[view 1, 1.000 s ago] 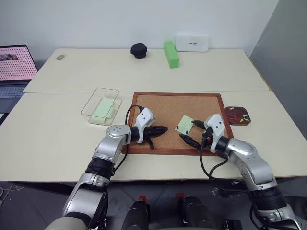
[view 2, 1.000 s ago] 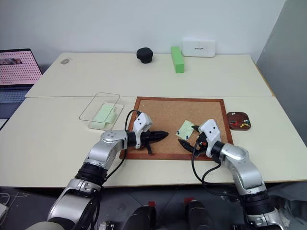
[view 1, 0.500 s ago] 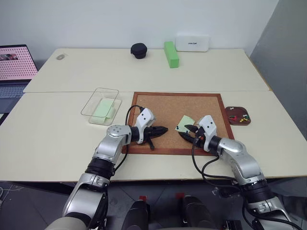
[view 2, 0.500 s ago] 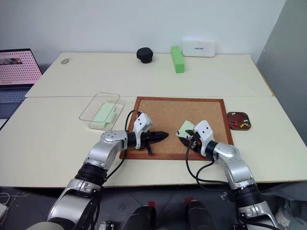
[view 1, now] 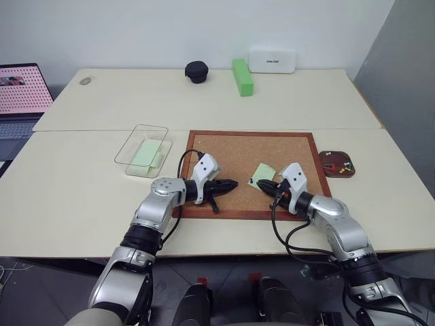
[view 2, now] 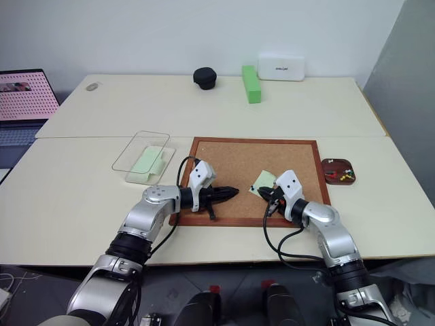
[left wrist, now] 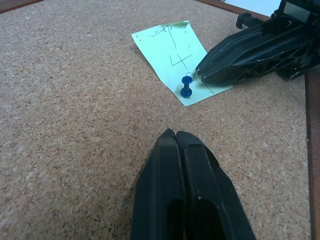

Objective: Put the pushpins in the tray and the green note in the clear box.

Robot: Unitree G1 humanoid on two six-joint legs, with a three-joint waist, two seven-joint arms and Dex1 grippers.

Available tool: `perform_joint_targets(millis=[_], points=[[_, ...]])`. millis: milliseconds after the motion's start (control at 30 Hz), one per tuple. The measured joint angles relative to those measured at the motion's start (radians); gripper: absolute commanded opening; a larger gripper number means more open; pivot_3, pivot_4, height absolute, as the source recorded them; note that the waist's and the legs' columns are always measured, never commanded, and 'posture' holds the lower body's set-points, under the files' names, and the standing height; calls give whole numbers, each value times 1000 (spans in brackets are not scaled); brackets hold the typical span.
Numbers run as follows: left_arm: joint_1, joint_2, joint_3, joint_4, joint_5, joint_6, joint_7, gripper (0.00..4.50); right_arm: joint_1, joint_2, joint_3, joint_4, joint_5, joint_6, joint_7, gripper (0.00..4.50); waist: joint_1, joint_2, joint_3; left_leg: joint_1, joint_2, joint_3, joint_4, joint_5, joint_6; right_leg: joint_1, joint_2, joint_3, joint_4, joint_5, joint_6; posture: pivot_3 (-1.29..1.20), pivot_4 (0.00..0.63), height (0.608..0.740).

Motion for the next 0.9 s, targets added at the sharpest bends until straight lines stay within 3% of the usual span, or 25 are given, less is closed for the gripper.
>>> perform_joint_targets(millis=[400,700,900], points=[[0,-1,0,-2,0,3,-1,0,-22,-21,-32,-179,32,96,-9,58,0,0,0,-1,0,0,0,0,0,0,0,0,0,0,0,0,150,740],[0,-2,0,-1,0,1,-1,0,-21,-36,-56,-198,42,123,-41,58,0,0,0,-1,0,0,0,0,0,0,0,0,0,0,0,0,150,740],[0,-3,-1,-1,1,-1,-1,0,-48,-157,-130,-104,-135,19,-209,58,1,0,0,-1,0,0,0,0,0,0,0,0,0,0,0,0,150,740]])
